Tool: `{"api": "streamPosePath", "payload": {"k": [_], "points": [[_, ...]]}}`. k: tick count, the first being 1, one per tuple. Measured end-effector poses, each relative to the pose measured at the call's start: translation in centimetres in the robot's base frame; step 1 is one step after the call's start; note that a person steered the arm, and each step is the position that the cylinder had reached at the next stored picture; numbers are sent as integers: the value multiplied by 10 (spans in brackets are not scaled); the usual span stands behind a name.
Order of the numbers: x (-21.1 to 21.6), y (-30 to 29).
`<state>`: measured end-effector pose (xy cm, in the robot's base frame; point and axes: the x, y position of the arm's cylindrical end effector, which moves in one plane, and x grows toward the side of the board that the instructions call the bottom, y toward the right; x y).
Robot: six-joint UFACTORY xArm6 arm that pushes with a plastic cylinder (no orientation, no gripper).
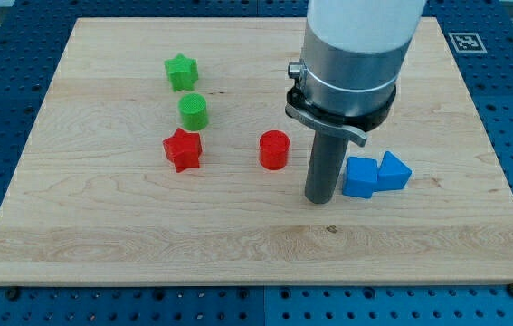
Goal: Separate the blue blocks
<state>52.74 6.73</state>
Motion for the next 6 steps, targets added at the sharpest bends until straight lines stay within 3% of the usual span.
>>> {"api": "streamPosePath", "payload": {"k": [6], "points": [[-56, 6]]}}
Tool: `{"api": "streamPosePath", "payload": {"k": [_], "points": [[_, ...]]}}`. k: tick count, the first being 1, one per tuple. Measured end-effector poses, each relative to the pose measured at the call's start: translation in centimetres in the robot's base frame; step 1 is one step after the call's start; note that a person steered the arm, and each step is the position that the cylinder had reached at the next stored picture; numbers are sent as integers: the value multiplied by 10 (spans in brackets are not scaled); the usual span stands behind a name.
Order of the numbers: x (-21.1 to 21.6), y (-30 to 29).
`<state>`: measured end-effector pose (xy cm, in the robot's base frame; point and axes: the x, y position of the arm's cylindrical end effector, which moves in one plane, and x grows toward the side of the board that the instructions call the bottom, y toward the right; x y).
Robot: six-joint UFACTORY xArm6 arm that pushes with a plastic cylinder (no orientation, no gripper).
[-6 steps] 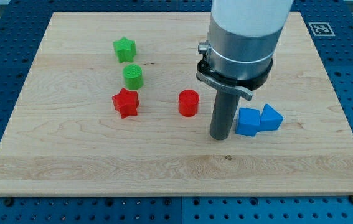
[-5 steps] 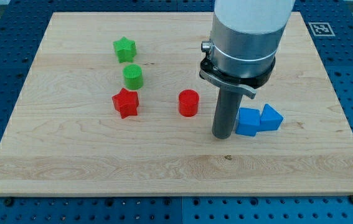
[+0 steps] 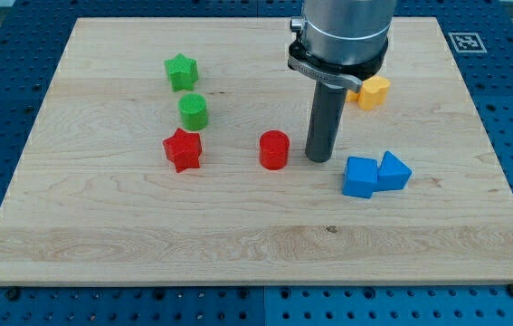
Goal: Separate the blue blocks
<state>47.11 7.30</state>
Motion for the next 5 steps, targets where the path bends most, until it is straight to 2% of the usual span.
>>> {"api": "streamPosePath", "payload": {"k": [1, 4, 5], "points": [[0, -1], [0, -59], [3, -57]]}}
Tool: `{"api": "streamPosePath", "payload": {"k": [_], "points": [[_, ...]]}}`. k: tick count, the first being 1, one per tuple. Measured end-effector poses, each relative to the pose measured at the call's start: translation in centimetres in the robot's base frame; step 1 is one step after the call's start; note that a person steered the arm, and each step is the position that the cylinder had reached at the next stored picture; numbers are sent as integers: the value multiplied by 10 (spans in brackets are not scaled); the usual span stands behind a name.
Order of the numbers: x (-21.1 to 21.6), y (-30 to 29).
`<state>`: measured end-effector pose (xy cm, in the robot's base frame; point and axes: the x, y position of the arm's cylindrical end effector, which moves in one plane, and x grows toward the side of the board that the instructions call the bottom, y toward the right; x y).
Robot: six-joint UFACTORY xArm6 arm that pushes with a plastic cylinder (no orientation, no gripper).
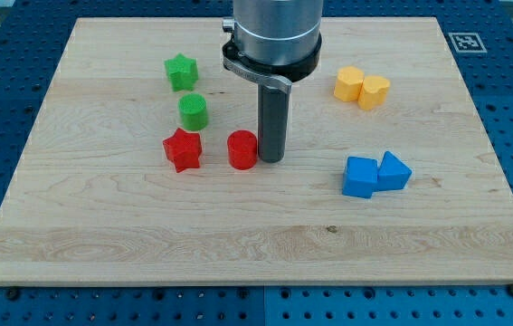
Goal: Separate the blue blocks
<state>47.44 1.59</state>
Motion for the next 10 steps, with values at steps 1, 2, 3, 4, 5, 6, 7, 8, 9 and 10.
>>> {"api": "streamPosePath", "payload": {"k": [1, 2, 3, 4, 5, 6, 7, 8, 9, 10], "points": [[12, 10], [15, 10], [16, 10], [38, 10], [66, 31], [76, 75], [76, 113], [76, 126], [72, 116], [59, 97]]}}
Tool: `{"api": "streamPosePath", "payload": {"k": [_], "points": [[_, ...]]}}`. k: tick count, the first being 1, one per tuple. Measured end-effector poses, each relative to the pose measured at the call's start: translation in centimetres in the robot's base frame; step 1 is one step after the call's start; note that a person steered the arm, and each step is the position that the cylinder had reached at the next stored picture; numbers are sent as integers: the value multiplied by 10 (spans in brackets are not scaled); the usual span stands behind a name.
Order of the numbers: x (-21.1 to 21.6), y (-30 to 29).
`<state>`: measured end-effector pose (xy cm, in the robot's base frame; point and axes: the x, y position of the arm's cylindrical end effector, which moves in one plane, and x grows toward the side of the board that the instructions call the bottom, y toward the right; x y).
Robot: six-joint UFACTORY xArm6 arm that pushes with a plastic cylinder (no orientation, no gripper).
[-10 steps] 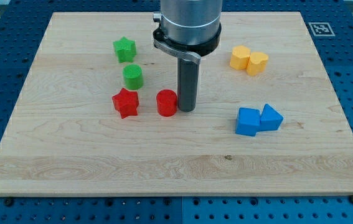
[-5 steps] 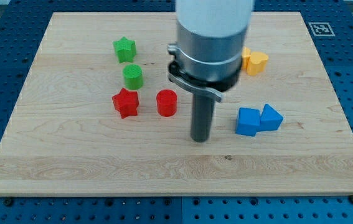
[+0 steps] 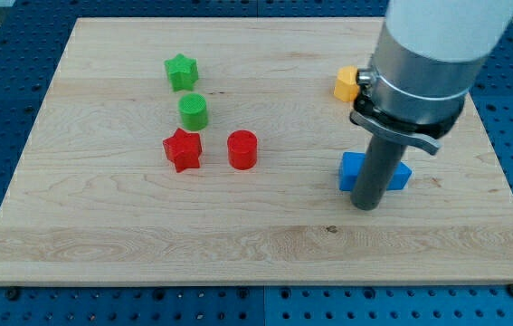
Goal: Separate the blue blocks
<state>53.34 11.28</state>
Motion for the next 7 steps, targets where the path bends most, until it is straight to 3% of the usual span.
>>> {"api": "streamPosePath", "payload": {"k": [3, 6, 7], "points": [[-8, -23], [-6, 47], [-15, 46]]}}
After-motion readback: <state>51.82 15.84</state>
